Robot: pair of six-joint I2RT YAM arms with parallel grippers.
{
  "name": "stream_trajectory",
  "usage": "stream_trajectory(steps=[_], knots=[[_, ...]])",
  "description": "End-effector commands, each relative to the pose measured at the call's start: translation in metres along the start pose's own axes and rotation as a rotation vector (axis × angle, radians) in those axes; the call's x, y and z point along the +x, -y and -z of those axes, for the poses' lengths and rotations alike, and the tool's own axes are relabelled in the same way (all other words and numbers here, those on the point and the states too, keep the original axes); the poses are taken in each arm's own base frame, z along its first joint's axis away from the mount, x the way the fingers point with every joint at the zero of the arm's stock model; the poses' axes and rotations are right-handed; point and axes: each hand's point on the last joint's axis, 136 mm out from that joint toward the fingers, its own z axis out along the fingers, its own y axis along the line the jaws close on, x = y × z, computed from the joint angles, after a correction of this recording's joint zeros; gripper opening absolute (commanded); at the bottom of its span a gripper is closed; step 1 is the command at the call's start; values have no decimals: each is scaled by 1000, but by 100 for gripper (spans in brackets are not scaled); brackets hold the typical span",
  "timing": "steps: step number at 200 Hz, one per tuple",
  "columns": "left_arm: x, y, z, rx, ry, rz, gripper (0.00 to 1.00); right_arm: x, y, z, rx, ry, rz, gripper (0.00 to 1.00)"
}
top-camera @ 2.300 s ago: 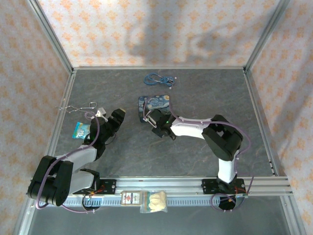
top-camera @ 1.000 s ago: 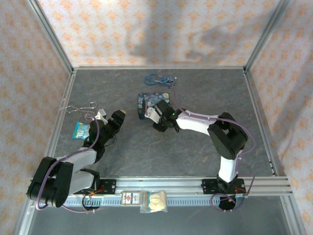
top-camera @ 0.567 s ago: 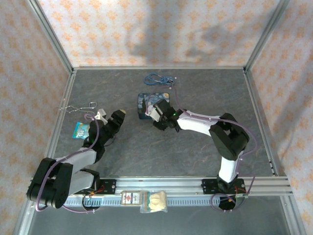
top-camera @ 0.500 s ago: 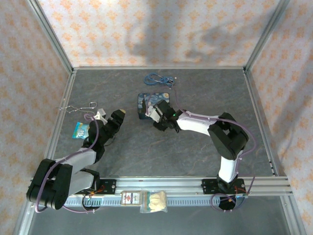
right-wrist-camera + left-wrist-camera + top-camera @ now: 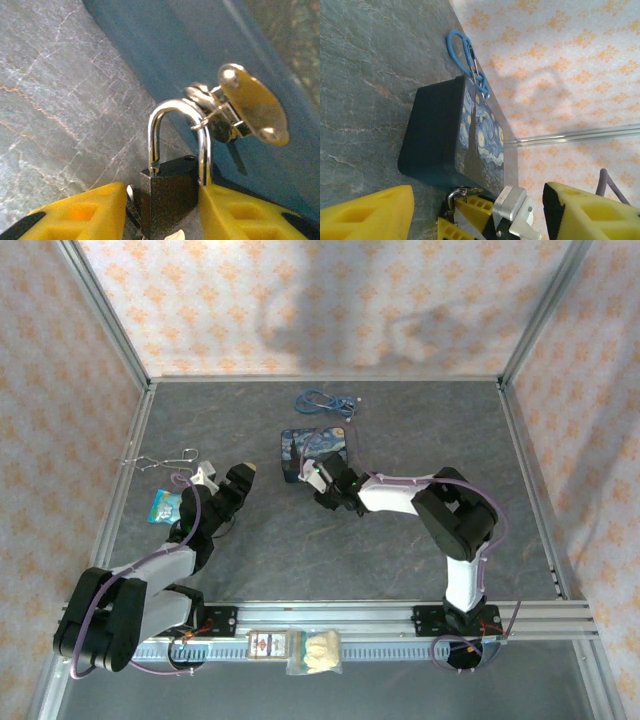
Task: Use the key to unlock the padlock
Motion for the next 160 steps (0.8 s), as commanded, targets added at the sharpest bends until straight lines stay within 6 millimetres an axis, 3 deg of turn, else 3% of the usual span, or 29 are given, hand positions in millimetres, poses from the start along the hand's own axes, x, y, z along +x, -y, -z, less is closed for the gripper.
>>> stream_trajectory(steps=[1, 12, 27, 50, 102, 160], knots=[[-7, 4, 2, 7, 26, 9, 67, 9, 1, -9, 26, -14, 3, 26], [-7, 3, 2, 6, 26, 7, 67, 9, -2, -8, 7, -13, 28, 10], [-7, 2, 2, 5, 26, 8, 67, 11, -5, -7, -13, -23, 69, 0], [-6, 2, 2, 8, 25, 10, 67, 9, -6, -4, -25, -32, 122, 0], [-5, 1, 1, 13, 21, 13, 67, -15, -9, 5, -92, 4, 187, 0], [-2, 2, 4, 23, 9, 11, 66, -19, -20, -14, -192, -59, 239, 0]])
